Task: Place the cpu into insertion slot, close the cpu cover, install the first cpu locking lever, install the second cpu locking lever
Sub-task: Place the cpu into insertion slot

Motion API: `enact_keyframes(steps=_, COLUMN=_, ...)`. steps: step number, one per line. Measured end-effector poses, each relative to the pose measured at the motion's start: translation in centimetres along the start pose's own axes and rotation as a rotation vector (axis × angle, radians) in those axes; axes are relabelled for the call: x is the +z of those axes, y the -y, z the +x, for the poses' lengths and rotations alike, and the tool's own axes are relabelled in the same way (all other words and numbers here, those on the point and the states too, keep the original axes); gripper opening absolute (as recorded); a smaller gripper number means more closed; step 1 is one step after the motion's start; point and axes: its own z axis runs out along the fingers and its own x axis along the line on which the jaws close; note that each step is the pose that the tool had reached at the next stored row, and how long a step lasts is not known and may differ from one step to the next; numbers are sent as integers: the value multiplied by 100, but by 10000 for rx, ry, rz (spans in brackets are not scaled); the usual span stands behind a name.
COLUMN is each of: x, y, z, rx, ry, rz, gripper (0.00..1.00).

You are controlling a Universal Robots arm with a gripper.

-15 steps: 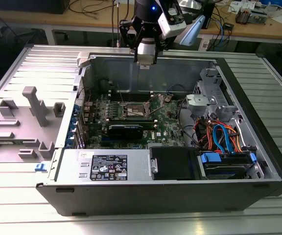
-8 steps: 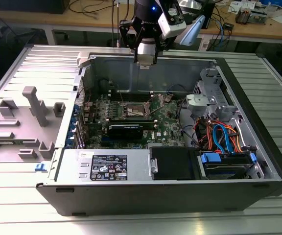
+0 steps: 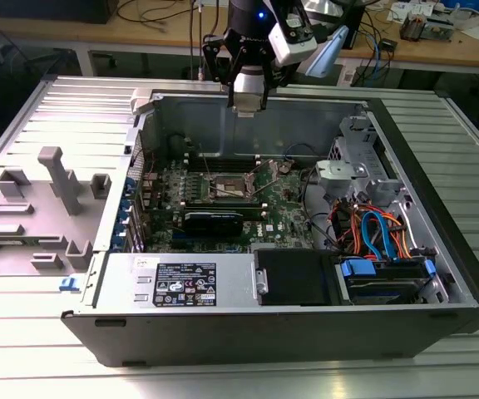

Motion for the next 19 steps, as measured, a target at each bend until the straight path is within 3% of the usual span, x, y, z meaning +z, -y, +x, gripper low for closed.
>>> enact_keyframes(steps=13, x=6, y=3, z=0, rx=127, ry=12, rz=0, gripper=54)
enact_keyframes(steps=19, x=25, y=9, z=-2, rx=799, ry=73, rz=26, gripper=54)
